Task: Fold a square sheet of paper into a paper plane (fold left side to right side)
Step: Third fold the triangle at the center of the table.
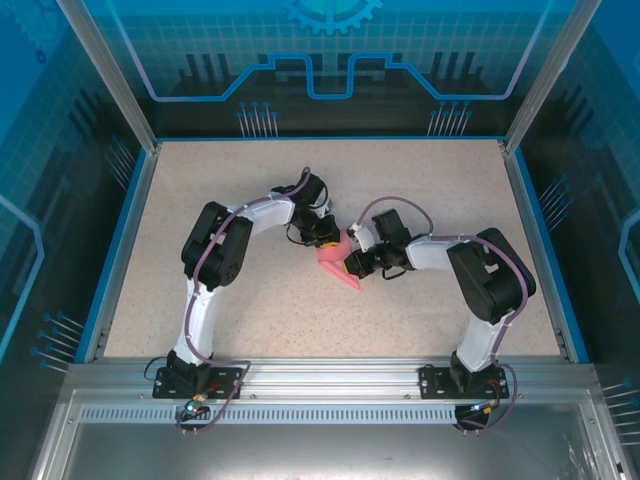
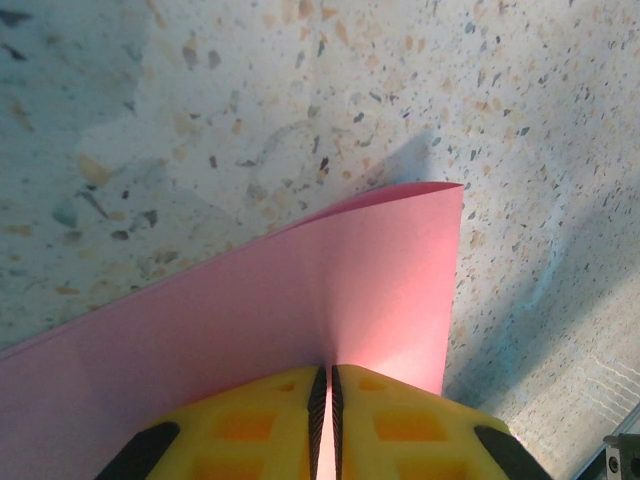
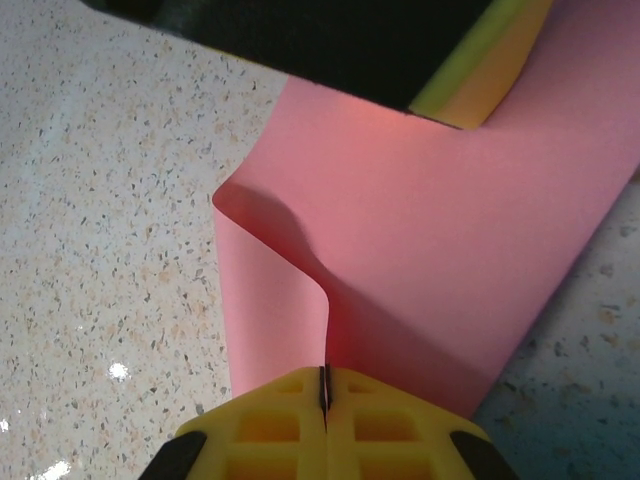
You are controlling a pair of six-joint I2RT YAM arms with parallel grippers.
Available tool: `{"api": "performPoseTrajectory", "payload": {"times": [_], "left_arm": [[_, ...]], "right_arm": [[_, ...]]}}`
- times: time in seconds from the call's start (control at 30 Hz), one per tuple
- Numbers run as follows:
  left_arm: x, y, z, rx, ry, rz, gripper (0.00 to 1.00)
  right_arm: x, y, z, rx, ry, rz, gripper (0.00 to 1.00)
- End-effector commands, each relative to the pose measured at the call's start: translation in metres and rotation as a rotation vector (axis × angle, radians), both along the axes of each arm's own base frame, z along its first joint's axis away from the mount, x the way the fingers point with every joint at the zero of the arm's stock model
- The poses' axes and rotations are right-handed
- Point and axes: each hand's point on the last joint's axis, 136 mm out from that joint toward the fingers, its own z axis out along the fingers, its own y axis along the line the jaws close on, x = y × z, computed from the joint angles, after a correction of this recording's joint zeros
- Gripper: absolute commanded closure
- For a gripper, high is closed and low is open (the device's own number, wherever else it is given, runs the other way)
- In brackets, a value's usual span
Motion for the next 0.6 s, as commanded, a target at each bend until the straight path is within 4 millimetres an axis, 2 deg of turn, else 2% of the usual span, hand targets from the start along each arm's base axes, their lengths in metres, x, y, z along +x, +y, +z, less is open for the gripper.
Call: {"api": "performPoseTrajectory", "payload": {"times": [0.0,0.57], "left_arm": [[-0.021,0.009,-0.035,0.069,0.085,-0.02,0.85],[-0.021,0.009,-0.033,0.066,0.081,-0.023,0.85]], "right_arm": [[0.005,-0.004,-0.003,-0.006,0.031,-0.021,1.0],[0.001,-0.01,-0.014,-0.043,0.069,-0.038,1.0]]}}
